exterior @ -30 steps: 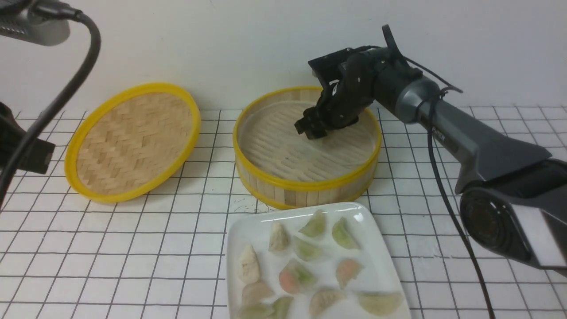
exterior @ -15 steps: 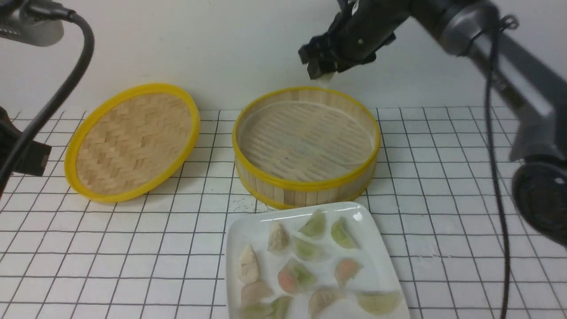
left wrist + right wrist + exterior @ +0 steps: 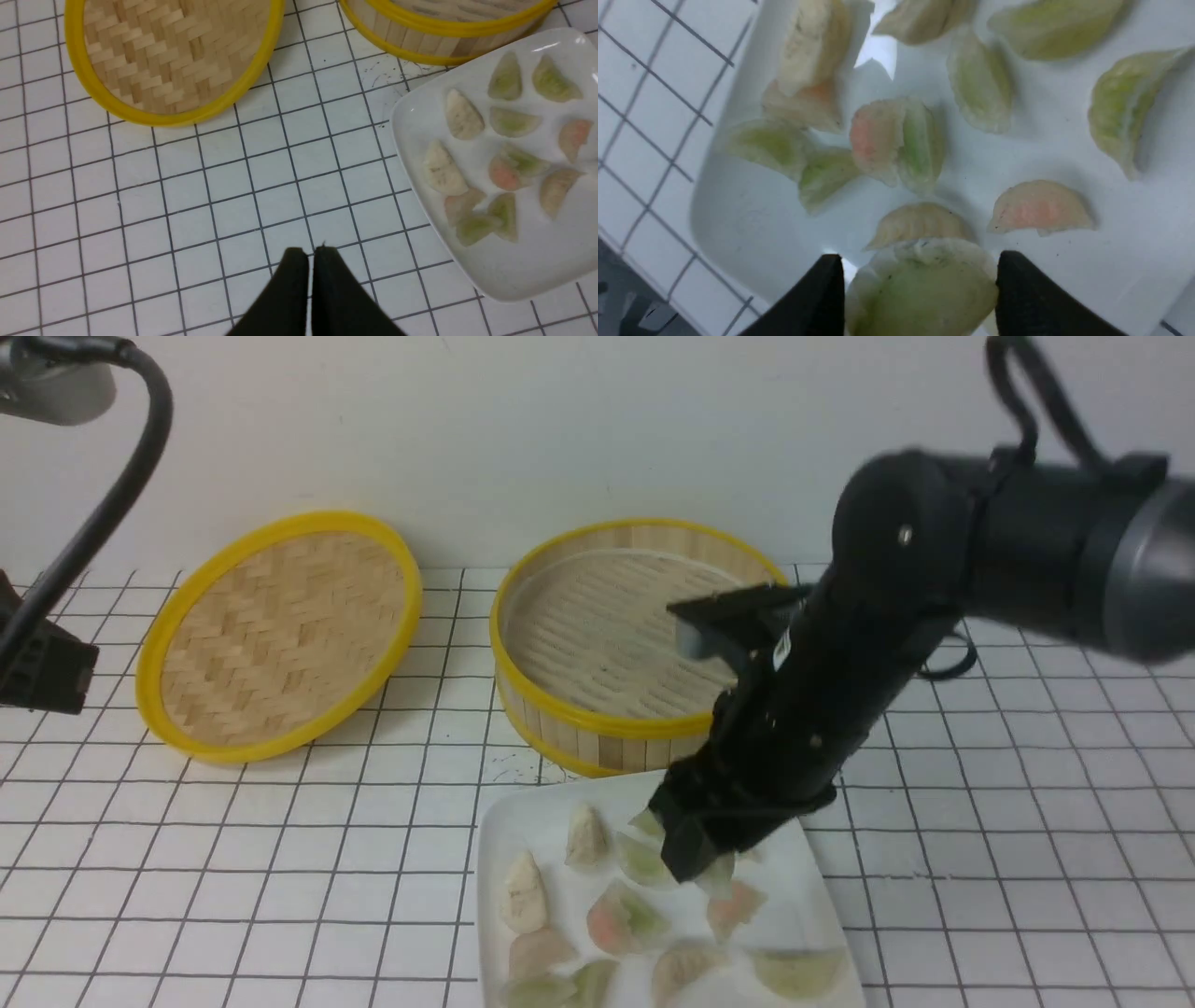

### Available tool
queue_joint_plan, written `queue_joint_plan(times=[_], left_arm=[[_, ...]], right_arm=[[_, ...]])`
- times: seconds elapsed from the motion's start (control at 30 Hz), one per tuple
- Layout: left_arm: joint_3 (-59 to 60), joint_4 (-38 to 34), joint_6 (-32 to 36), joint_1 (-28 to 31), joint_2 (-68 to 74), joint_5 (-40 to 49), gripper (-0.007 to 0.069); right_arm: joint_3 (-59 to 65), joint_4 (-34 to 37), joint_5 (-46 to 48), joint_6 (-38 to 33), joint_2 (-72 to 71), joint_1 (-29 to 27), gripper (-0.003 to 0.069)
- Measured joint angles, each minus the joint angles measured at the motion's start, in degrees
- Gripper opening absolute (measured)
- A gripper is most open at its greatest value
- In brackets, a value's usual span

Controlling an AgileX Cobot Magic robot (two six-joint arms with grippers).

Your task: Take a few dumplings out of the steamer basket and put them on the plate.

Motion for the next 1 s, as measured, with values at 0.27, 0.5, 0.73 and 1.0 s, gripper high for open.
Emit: queue_joint_plan(times=[0.27, 0.5, 0.73, 1.0], left_arm=[[0.0, -1.4, 0.1, 0.0, 0.0, 0.0, -0.0006], [0.0, -2.1, 0.2, 0.0, 0.0, 0.0, -0.0006], [0.0, -2.5, 0.2, 0.0, 0.0, 0.0, -0.0006], [0.0, -3.7, 0.2, 0.0, 0.0, 0.0, -0.0006]], right_arm=[[0.9, -0.1, -7.8, -0.1, 4.8, 0.0, 0.0388], [-3.4, -1.0, 0.0, 0.5, 4.6, 0.0, 0.0561], [-5.7, -3.0, 9.6, 2.2, -6.4, 0.0, 0.0403], [-3.4, -9.3, 10.2, 7.0, -31.5, 0.0, 0.0029]])
